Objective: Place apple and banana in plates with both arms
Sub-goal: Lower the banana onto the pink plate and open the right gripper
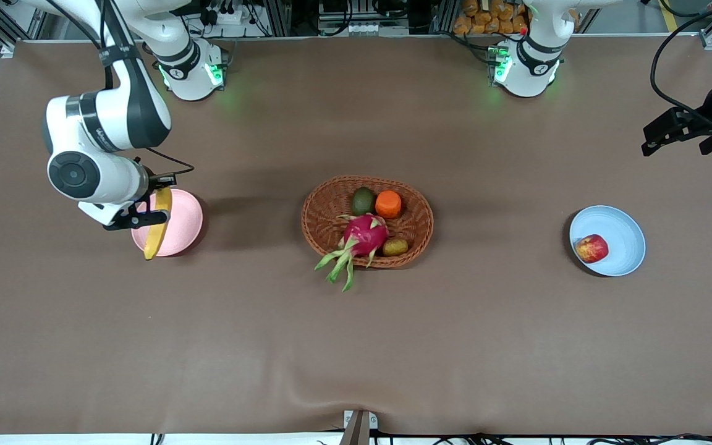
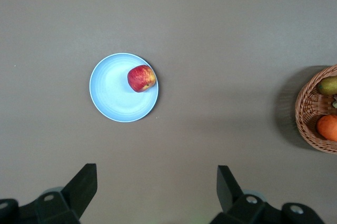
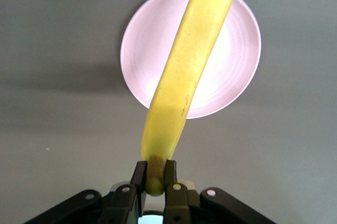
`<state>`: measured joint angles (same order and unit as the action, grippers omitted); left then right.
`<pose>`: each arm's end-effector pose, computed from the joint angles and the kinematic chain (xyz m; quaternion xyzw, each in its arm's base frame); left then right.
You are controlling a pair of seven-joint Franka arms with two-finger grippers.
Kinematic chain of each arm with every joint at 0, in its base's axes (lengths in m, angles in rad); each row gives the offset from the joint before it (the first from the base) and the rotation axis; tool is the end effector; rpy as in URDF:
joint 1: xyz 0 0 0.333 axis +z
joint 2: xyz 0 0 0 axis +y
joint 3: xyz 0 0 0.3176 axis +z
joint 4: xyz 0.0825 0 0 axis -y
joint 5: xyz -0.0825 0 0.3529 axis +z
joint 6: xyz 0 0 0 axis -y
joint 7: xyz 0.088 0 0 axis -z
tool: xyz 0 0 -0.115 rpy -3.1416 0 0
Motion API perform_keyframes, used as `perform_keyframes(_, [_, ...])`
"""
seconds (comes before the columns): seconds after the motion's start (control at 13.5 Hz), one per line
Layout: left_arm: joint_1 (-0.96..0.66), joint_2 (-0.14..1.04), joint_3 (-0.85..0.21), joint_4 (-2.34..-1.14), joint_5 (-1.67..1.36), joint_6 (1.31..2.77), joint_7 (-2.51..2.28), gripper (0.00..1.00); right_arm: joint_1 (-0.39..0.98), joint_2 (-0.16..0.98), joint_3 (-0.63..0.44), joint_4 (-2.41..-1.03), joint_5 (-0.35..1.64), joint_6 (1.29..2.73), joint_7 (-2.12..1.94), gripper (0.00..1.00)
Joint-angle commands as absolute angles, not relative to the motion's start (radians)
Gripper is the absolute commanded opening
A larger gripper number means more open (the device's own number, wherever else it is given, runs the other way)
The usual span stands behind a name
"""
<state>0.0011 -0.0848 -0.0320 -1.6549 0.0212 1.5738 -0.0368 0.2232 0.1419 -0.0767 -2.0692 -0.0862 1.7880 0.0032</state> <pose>0.4964 -0.0136 0.6245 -0.9999 -0.0030 -0.0022 0.0119 0.4879 0.0644 0.3506 0.9729 0.0870 -0.2057 0.0601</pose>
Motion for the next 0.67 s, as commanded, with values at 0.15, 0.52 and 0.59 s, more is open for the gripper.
perform_keyframes(0.15, [0.003,-0.074,-0.037,-1.634,0.009,1.572,-0.035,1.00,0.155,0.089,-0.055,-2.258,-0.098,1.957,-0.080,0.00])
perform_keyframes(0.52, [0.000,-0.074,-0.037,-1.634,0.009,1.572,-0.034,1.00,0.155,0.098,-0.055,-2.290,-0.098,1.999,-0.083,0.00])
perform_keyframes(0.59, [0.000,-0.074,-0.037,-1.634,0.009,1.572,-0.034,1.00,0.155,0.101,-0.055,-2.290,-0.098,1.999,-0.083,0.15])
